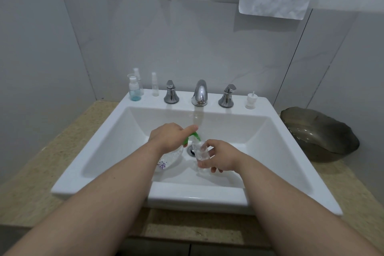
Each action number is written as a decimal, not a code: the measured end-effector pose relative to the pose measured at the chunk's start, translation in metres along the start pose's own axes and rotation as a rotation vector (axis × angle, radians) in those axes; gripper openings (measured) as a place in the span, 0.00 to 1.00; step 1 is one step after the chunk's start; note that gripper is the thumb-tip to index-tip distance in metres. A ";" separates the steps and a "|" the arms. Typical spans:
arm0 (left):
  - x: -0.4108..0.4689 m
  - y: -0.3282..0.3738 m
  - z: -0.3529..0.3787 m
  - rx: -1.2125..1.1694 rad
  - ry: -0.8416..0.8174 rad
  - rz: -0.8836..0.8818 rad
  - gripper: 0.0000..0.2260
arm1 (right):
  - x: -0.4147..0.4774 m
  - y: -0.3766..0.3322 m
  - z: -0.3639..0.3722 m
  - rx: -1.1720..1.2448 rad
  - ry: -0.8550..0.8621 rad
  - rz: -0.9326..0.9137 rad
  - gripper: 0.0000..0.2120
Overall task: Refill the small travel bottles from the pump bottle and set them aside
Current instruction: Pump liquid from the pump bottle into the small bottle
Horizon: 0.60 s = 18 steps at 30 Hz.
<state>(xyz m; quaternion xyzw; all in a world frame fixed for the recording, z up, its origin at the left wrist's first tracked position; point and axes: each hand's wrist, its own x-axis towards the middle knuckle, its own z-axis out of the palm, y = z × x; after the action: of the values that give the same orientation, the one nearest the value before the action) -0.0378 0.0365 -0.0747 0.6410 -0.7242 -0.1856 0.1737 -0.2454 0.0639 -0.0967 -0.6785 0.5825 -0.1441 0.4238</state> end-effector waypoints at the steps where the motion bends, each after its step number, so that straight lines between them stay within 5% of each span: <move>1: 0.000 0.000 0.000 0.003 -0.001 0.000 0.34 | 0.000 0.000 0.000 -0.003 -0.002 0.002 0.23; 18: 0.003 0.004 0.001 -0.002 -0.013 -0.029 0.26 | -0.001 0.000 0.000 -0.007 -0.017 0.001 0.22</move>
<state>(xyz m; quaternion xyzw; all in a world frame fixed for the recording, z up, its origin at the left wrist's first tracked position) -0.0419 0.0340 -0.0731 0.6499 -0.7159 -0.1931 0.1669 -0.2455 0.0646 -0.0961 -0.6809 0.5798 -0.1363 0.4263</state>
